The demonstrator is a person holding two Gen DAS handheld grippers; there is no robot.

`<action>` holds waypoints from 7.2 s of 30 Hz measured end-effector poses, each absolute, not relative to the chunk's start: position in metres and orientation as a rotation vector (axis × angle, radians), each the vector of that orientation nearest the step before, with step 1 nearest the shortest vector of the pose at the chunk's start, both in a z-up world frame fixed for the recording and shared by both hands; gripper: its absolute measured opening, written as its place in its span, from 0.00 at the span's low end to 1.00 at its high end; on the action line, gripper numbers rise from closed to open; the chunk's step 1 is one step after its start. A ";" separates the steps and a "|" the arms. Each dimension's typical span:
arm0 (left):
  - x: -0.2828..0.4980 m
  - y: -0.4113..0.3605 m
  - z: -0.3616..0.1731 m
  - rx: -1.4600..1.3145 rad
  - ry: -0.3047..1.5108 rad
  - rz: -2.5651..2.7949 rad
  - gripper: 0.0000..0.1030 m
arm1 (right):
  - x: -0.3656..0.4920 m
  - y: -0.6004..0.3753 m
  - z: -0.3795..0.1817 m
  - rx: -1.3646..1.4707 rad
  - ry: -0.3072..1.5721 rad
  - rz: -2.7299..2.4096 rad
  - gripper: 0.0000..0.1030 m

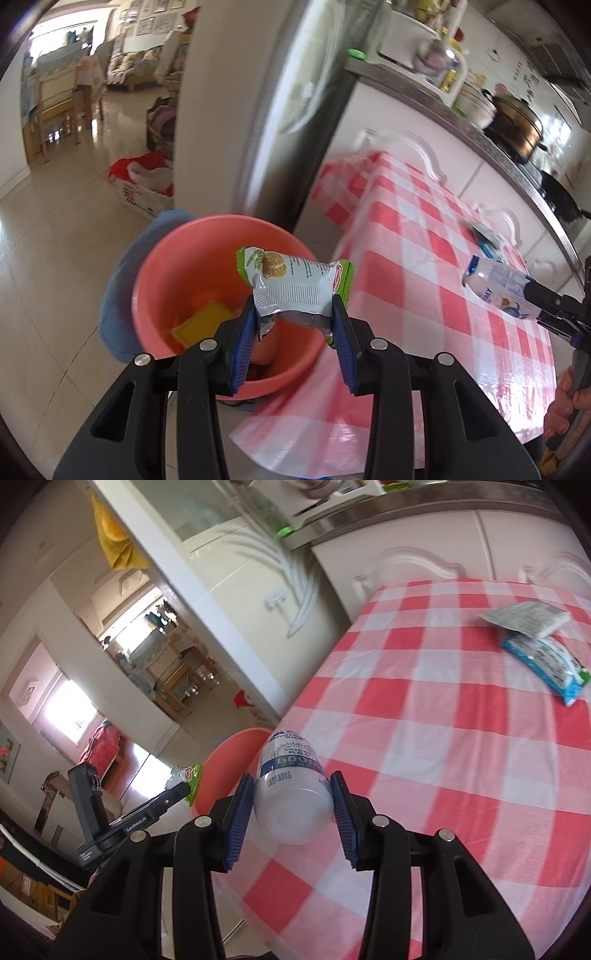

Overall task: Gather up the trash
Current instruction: 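Lift the green packet and white bottle and carry them toward the orange bucket, then open both grippers over the bucket to drop the packet and bottle, then move both open grippers back over the table toward the blue packet and grey sachet, then grasp the blue-green packet with the right gripper while the left gripper grasps the grey sachet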

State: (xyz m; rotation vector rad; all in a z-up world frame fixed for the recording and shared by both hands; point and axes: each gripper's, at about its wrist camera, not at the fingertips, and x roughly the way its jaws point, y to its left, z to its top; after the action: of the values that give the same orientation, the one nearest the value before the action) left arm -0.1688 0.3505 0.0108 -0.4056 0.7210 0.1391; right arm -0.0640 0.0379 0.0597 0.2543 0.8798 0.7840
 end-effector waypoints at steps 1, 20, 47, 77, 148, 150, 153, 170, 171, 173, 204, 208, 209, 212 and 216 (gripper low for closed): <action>-0.171 0.359 0.010 -0.416 0.718 0.151 0.39 | -0.064 0.047 0.060 0.244 0.888 0.794 0.43; -0.153 0.408 -0.028 -0.541 0.738 0.168 0.40 | -0.056 0.197 0.041 -0.002 1.040 0.914 0.43; -0.136 0.399 -0.060 -0.537 0.856 0.239 0.79 | -0.035 0.193 0.027 0.039 1.011 0.880 0.81; -0.105 0.299 0.008 -0.422 0.922 0.107 0.90 | -0.047 -0.001 0.056 0.288 0.803 0.581 0.90; 0.013 0.127 0.007 -0.279 0.965 -0.259 0.92 | 0.108 -0.101 0.011 -0.180 0.881 0.417 0.75; 0.016 0.125 0.008 -0.277 0.959 -0.265 0.92 | 0.105 -0.099 0.012 -0.194 0.874 0.419 0.71; 0.022 0.122 0.010 -0.272 0.946 -0.277 0.92 | 0.101 -0.099 0.012 -0.204 0.872 0.422 0.68; 0.081 0.054 0.045 -0.073 0.819 -0.466 0.92 | 0.023 -0.133 0.011 -0.111 0.868 0.365 0.55; 0.085 0.049 0.045 -0.062 0.814 -0.480 0.92 | 0.017 -0.138 0.011 -0.100 0.868 0.352 0.55; 0.096 0.037 0.046 -0.026 0.807 -0.495 0.92 | 0.008 -0.147 0.011 -0.085 0.865 0.323 0.55; 0.227 -0.059 0.010 0.289 0.885 -0.653 0.92 | -0.007 -0.175 0.009 0.070 0.852 0.383 0.76; 0.225 -0.058 0.011 0.265 0.863 -0.625 0.82 | -0.007 -0.175 0.009 0.066 0.852 0.380 0.76; 0.224 -0.055 0.012 0.250 0.860 -0.618 0.79 | -0.006 -0.175 0.009 0.064 0.853 0.379 0.76; 0.218 -0.052 0.013 0.231 0.851 -0.605 0.75 | -0.006 -0.174 0.009 0.060 0.853 0.376 0.76; 0.206 -0.052 0.013 0.217 0.853 -0.583 0.72 | -0.005 -0.173 0.008 0.050 0.854 0.371 0.76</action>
State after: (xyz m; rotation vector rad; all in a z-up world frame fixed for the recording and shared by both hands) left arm 0.2061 -0.0520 0.0134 0.2172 0.8528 -0.5825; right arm -0.0053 -0.1729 0.0084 0.0501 0.8542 0.3711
